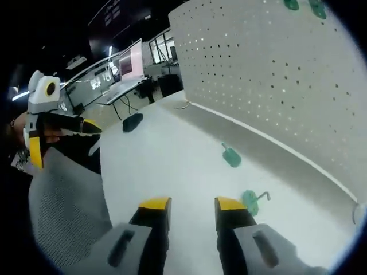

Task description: Insert the hook assembly into the mounting plate slot until the hook locks in place.

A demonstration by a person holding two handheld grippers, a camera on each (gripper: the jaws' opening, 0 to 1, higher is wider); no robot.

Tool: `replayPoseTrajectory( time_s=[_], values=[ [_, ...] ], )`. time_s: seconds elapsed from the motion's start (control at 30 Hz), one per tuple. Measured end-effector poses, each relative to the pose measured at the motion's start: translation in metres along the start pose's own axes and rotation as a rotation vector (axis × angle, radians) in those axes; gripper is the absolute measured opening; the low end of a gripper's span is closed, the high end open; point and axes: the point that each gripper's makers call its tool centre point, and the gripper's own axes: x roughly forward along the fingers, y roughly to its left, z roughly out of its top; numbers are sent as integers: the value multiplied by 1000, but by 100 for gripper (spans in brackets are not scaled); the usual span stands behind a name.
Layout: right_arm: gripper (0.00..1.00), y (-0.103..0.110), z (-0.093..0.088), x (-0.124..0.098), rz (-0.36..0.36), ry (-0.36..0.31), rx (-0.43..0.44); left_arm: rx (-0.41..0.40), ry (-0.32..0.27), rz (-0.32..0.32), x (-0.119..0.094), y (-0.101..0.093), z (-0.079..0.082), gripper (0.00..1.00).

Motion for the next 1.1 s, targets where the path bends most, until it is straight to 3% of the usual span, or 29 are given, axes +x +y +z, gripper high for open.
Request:
replayPoseTrajectory(
  time_s=[0.23,0.27,0.73,1.1],
  values=[
    [27,-23,9,32,-7,39,-5,-13,21,8,-5,6,-9,100],
    [27,-35,15,50,-16,62,-33,-15,18,11,-8,7,-9,100],
    [24,-49,37,86,-17,92,-72,-48,14,14,-3,11,-10,100],
    [15,-63,31,97,-54,168,-42,-54,20,27,-5,15,-14,100]
  ],
)
